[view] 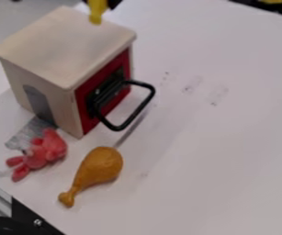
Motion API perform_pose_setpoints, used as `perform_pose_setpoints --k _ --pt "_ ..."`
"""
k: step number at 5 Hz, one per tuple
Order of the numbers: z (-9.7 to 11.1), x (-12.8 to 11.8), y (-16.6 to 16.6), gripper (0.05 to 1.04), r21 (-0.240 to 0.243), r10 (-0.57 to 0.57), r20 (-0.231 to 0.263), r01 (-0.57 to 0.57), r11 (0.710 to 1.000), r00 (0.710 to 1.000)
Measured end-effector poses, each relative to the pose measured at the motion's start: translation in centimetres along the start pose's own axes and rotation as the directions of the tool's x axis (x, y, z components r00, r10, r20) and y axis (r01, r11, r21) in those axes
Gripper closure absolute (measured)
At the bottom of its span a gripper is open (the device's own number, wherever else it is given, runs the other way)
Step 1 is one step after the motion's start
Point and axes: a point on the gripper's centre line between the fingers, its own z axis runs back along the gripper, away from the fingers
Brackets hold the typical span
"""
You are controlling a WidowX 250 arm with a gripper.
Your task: Move the yellow object from the table to the top of the drawer
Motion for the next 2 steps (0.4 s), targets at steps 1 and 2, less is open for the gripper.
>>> perform_pose_setpoints --k 1,2 --pt "-0.97 -2.42 1.50 0.547 0.025 0.019 -0.040 -0.018 1.000 0.999" --pt "-1.85 -3.23 2.40 0.547 0.053 0.024 -0.055 -0.021 0.998 0.998"
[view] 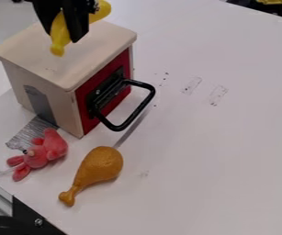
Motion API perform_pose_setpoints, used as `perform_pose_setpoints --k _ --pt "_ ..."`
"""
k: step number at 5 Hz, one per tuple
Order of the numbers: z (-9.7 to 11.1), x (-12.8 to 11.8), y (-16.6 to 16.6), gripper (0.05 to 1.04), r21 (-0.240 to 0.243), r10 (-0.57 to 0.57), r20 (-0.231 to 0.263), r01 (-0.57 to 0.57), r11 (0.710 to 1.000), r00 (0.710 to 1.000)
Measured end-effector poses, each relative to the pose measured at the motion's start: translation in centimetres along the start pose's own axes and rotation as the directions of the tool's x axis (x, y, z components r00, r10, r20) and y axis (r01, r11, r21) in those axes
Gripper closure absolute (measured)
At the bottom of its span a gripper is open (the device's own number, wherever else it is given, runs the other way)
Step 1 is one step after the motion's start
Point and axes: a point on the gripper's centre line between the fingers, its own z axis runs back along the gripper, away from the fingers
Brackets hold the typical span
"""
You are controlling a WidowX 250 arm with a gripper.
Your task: Move the yellow object from the table to the top of the drawer
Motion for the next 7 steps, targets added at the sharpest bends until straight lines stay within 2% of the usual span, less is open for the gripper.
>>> perform_pose_setpoints --k 2,3,4,5,6,7 --pt "-3.5 -0.3 1.3 0.547 0.028 -0.018 -0.086 0.020 0.999 0.996" --pt "-3.8 -0.2 1.6 0.469 0.040 -0.019 -0.099 0.023 0.999 0.995" --pt "-3.9 0.2 1.3 0.182 0.036 -0.028 -0.097 0.031 0.999 0.995" --pt "-3.1 -0.2 0.7 0.078 0.001 -0.030 -0.106 0.031 1.000 0.994" --pt "0.5 0.6 0.3 0.083 -0.007 -0.025 -0.037 0.025 1.000 0.999" --pt "3.4 1.1 -0.3 0.083 -0.026 -0.026 0.012 0.026 0.999 1.000"
